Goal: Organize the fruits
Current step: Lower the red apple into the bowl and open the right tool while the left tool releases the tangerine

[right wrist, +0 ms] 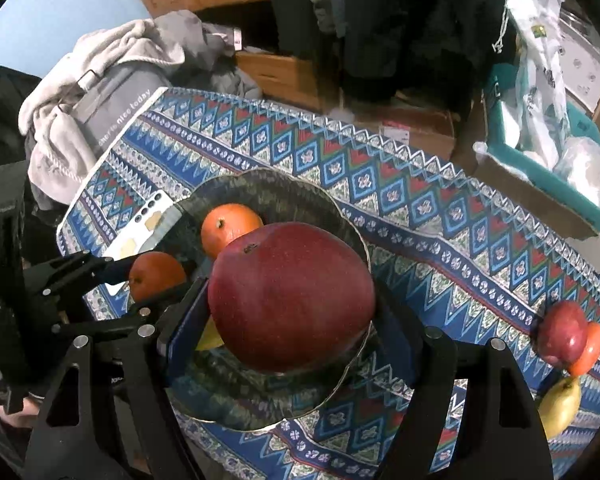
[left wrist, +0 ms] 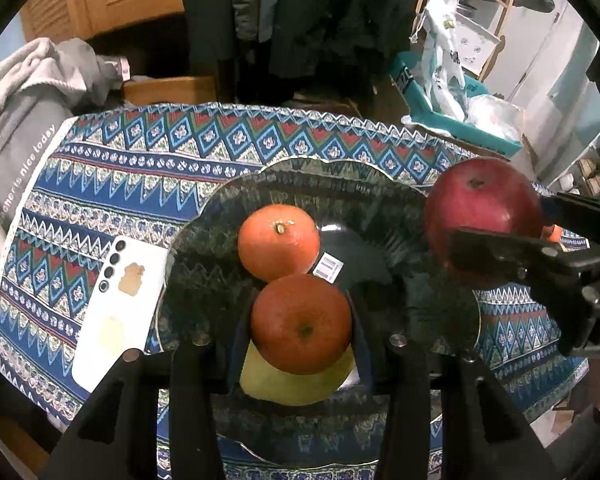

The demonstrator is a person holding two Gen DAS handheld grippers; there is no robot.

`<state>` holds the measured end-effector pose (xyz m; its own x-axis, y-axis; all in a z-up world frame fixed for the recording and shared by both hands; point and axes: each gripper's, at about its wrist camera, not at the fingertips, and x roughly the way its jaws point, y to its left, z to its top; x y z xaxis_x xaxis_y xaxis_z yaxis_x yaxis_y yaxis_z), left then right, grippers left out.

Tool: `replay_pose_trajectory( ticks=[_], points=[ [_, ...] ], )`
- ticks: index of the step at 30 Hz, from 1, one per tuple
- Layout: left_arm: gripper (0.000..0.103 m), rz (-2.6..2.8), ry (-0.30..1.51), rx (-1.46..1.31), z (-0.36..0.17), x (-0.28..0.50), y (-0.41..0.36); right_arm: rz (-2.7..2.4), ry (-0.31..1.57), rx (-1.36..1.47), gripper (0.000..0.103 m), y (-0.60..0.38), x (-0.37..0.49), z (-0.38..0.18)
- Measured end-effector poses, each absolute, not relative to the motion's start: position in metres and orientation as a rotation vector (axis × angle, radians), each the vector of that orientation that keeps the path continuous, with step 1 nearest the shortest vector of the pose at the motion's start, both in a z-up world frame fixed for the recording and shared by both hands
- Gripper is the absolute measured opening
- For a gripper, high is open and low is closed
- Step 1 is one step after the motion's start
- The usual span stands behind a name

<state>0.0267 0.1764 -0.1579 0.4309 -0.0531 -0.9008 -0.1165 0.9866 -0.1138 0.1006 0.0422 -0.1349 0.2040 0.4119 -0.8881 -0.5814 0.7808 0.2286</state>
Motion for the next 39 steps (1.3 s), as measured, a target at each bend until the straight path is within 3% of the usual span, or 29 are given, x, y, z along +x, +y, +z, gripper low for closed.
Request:
replay_pose_trajectory(
  ticks=[3,7,13,29,39],
  points=[
    [0.048,0.047,1.136,-0.164,-0.16,0.027,0.176,0.696,1.187,-0.172,0.078,0.043,0.101,-0.139],
    [0.061,0.053,1.13,-0.138,-0.159,0.026,0.174,0.695,1.199,-0.171,0.078,0.044,0.101,-0.142],
    [0.065,0.059,1.132,-0.125,-0.153,0.018,0.177,0.691,1.235,-0.184,0.078,0.046,0.103,-0.154],
    [0.065,0.084,1.14,-0.119,-0.149,0.01,0.18,0.679,1.333,-0.244,0.079,0.056,0.101,-0.187],
    [0.066,0.086,1.121,-0.112,-0.138,0.006,0.178,0.682,1.238,-0.177,0.076,0.047,0.102,-0.147]
  ],
)
